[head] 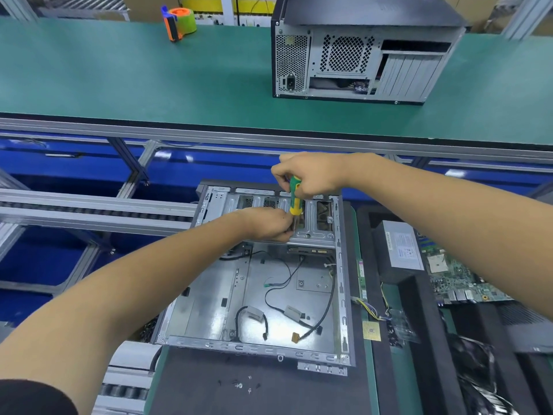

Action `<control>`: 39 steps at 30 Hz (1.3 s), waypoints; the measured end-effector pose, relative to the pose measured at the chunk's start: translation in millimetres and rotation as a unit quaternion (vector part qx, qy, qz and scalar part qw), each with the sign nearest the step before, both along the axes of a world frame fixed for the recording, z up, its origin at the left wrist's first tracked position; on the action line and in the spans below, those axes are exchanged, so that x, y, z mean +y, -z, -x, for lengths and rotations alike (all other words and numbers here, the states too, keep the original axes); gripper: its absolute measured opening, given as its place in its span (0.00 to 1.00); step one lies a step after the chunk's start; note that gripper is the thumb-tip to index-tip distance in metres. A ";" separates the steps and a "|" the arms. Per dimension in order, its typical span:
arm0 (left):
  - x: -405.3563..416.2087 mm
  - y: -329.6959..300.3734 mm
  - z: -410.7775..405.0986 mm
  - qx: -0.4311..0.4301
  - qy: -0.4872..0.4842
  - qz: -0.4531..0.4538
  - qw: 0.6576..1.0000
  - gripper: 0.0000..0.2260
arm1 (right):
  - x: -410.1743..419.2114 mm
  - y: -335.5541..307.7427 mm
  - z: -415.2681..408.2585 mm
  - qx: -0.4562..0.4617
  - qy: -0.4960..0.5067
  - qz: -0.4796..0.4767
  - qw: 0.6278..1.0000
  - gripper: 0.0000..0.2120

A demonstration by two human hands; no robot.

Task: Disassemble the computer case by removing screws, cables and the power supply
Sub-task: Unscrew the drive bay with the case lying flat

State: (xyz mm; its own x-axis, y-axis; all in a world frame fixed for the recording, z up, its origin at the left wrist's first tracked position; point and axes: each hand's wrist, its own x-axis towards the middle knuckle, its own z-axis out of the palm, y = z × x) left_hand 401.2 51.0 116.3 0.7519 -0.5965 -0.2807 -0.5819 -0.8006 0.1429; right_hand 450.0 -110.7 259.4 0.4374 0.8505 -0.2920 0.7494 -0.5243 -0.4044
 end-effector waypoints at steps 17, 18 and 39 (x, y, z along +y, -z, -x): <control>-8.3 7.9 -4.8 -0.011 -0.004 0.038 0.999 0.18 | -9.4 6.0 -9.3 0.003 0.023 -0.019 1.000 0.11; -9.6 9.2 -3.7 -0.016 -0.009 0.034 0.999 0.18 | -9.5 6.7 -9.6 0.003 0.022 -0.018 1.000 0.11; -47.6 1.4 -11.8 0.320 -0.357 0.556 0.679 0.13 | -54.9 -11.1 -35.1 -0.015 0.101 -0.034 0.994 0.09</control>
